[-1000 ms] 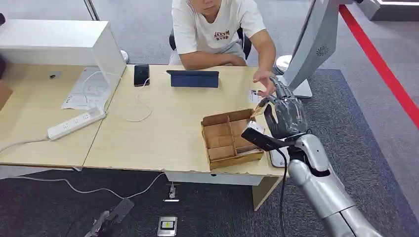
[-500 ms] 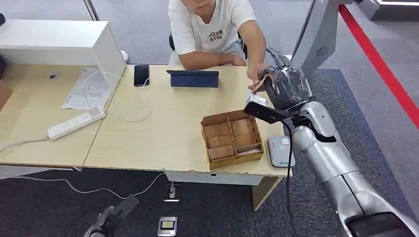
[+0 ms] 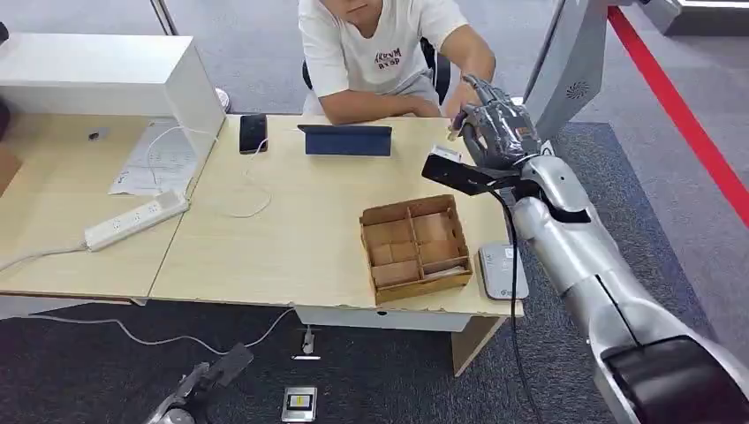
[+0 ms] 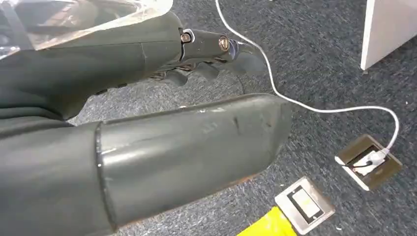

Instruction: Pass the card to the sensor for recognition and then transmit it.

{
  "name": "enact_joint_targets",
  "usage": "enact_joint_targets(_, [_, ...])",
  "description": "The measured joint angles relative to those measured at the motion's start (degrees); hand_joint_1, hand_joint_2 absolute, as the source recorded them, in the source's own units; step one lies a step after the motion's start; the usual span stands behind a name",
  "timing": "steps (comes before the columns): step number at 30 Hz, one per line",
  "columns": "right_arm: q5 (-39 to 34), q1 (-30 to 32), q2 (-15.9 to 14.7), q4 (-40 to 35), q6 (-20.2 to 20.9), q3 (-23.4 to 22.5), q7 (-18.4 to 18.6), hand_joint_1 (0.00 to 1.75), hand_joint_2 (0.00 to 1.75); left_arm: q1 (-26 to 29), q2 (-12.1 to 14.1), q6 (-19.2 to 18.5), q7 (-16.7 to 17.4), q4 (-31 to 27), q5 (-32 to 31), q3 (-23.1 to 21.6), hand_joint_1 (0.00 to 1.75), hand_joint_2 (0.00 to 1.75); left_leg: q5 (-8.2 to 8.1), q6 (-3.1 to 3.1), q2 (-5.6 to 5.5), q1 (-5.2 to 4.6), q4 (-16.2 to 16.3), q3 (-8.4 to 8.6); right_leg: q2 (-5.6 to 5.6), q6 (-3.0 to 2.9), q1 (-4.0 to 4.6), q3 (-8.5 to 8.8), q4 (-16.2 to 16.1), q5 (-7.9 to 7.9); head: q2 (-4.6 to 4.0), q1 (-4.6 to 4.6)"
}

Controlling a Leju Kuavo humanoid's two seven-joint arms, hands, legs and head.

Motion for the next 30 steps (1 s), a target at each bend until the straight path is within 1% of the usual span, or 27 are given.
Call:
enact_joint_targets(6, [0.5, -0.4, 0.7, 2.3, -1.7, 0.6, 0.1, 0.0, 1.75, -0.3, 0.0, 0.0, 0.0, 0.0, 0.0, -0.7, 0.0, 0.0, 0.0, 0.0, 0.02, 0.0, 0.0, 0.0, 0.0, 0.0, 0.0, -0.02, 0.0, 0.0, 0.0, -0.02])
enact_joint_targets(7, [0.5, -0.4, 0.8, 2.5, -2.1, 0.7, 0.2, 0.0, 0.0, -0.3, 0.0, 0.0, 0.1, 0.0, 0.0, -0.8, 0.0, 0.0, 0.0, 0.0, 0.02, 0.0, 0.0, 0.0, 0.0, 0.0, 0.0, -0.01, 0.0, 0.0, 0.0, 0.0])
enact_joint_targets(13, [-0.1, -0.9, 0.9, 4.1, -4.7, 1.1, 0.4, 0.0, 0.0, -0.3, 0.0, 0.5, 0.1, 0.0, 0.0, -0.9, 0.0, 0.0, 0.02, -0.01, 0.03, 0.0, 0.0, 0.01, 0.0, -0.01, 0.0, -0.02, 0.0, 0.01, 0.0, 0.0])
enact_joint_targets(17, [-1.1, -1.4, 0.7, 4.6, -6.6, 1.1, -0.2, 0.0, 0.0, -0.3, 0.0, 1.1, -0.1, 0.0, 0.0, -1.0, 0.0, 0.0, 0.02, -0.01, 0.03, 0.0, 0.0, 0.03, 0.01, 0.0, 0.0, -0.01, 0.0, 0.01, 0.0, 0.0])
enact_joint_targets(21, [-2.6, -1.9, -0.1, 4.6, -8.8, 0.9, -1.4, 0.0, 0.0, -0.1, 0.0, 1.9, -0.4, 0.0, 0.0, -1.1, 0.0, 0.0, 0.01, -0.01, 0.03, 0.0, 0.0, 0.02, 0.01, 0.0, 0.0, -0.02, 0.0, 0.01, 0.0, -0.02])
enact_joint_targets(26, [-4.9, -1.9, -2.5, 2.4, -11.3, -0.2, -2.9, 0.0, 0.0, 0.2, -0.1, 3.1, -1.1, 0.0, -0.2, -1.1, 0.0, 0.0, 0.01, 0.0, 0.03, -0.01, 0.0, 0.03, 0.01, 0.0, -0.01, -0.03, 0.0, 0.01, 0.0, -0.02])
enact_joint_targets(27, [-5.1, -1.6, -3.2, 1.5, -11.4, -0.5, -3.1, 0.0, 1.75, 0.3, -0.1, 3.3, -1.2, 0.0, -0.2, -1.1, 0.0, 0.0, 0.01, 0.0, 0.03, -0.01, 0.0, 0.03, 0.01, 0.0, -0.01, -0.03, 0.0, 0.01, 0.0, 0.0])
enact_joint_targets(30, [-5.6, 0.1, -5.7, -2.5, -12.4, -1.5, -3.4, 0.0, 1.75, 0.6, -0.1, 3.8, -1.6, 0.0, -0.5, -1.1, 0.0, 0.0, 0.01, 0.0, 0.02, -0.01, 0.0, 0.04, 0.01, 0.0, -0.01, -0.01, 0.0, 0.01, 0.0, -0.02])
